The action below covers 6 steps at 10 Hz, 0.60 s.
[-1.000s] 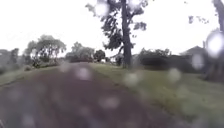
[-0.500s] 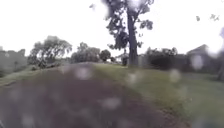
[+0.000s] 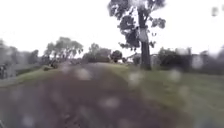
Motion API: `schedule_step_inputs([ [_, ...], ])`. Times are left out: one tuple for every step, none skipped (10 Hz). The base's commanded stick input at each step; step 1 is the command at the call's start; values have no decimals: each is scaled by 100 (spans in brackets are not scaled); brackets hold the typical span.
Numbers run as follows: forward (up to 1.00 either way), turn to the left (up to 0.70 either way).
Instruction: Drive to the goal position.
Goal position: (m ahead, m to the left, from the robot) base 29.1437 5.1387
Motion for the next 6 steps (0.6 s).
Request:
schedule_step_inputs([
  [70, 0],
  [70, 0],
  [70, 0],
  [70, 0],
  [70, 0],
  [70, 0],
])
